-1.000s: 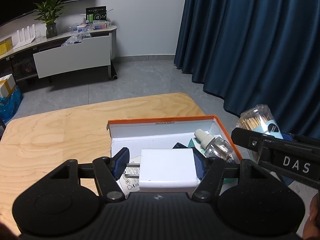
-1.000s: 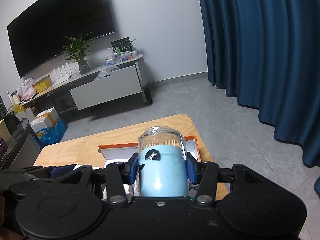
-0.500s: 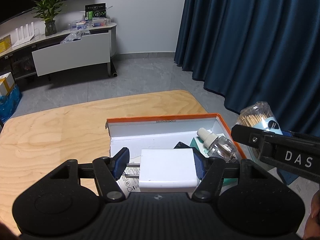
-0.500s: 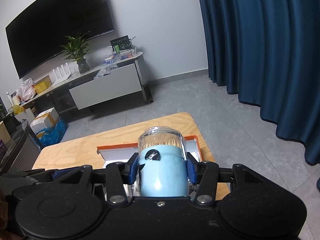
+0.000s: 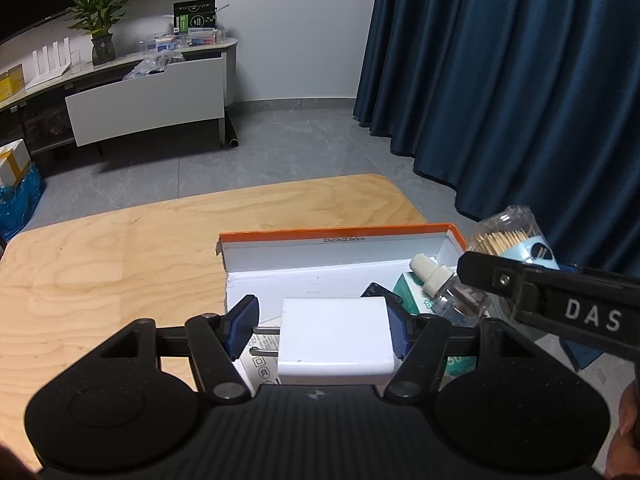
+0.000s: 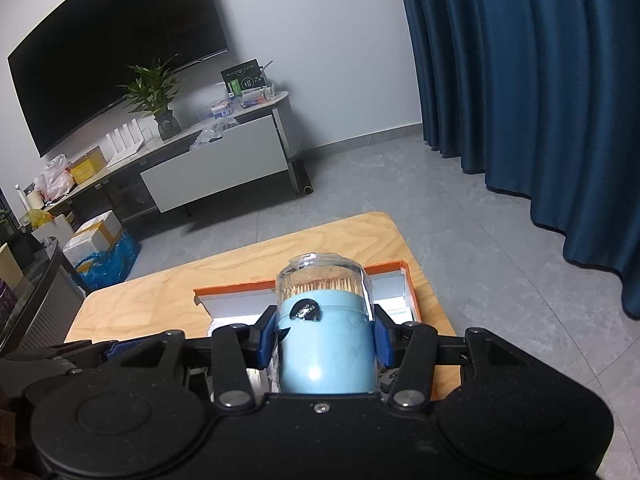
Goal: Organize rigid objects
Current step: 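Carry the white plug charger and blue toothpick jar with both tools over the tray, then open both tools to release the white charger and blue jar into the tray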
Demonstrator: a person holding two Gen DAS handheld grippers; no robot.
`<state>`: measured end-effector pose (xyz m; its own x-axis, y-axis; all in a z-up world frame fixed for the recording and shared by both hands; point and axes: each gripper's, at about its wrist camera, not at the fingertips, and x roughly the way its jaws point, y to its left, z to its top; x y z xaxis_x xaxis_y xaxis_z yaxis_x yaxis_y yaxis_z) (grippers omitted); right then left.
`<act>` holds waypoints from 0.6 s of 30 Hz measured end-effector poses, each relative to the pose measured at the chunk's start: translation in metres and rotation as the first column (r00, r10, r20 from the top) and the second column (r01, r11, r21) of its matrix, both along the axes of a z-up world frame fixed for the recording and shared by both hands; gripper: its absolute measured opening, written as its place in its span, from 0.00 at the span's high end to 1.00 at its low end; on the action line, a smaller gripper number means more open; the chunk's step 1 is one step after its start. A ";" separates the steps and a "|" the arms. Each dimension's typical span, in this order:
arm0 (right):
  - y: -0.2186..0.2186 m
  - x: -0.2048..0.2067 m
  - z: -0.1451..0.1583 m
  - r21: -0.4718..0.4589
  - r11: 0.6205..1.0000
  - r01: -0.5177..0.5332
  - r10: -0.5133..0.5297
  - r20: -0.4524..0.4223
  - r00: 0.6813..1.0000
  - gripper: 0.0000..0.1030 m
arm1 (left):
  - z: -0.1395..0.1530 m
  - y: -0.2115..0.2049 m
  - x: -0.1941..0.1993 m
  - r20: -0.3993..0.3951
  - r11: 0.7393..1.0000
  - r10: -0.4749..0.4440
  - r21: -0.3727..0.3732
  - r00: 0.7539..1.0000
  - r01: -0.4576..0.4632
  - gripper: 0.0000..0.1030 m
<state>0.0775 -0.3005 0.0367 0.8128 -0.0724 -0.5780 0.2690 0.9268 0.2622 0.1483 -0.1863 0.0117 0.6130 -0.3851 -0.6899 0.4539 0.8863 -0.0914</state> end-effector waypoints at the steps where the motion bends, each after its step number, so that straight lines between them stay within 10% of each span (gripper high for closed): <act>1: 0.000 -0.001 0.000 0.009 1.000 -0.003 0.003 0.001 1.000 0.44 | -0.001 -0.001 0.001 0.000 1.000 -0.001 0.000 1.000 0.001 0.36; 18: -0.019 -0.007 0.009 0.043 0.998 0.042 -0.044 0.053 0.998 0.31 | -0.007 -0.015 0.019 -0.012 1.000 -0.006 0.001 1.000 0.006 0.36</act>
<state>0.0704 -0.3192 0.0458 0.8395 -0.0845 -0.5368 0.2929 0.9025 0.3159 0.1678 -0.2011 0.0042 0.6023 -0.3882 -0.6975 0.4581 0.8837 -0.0962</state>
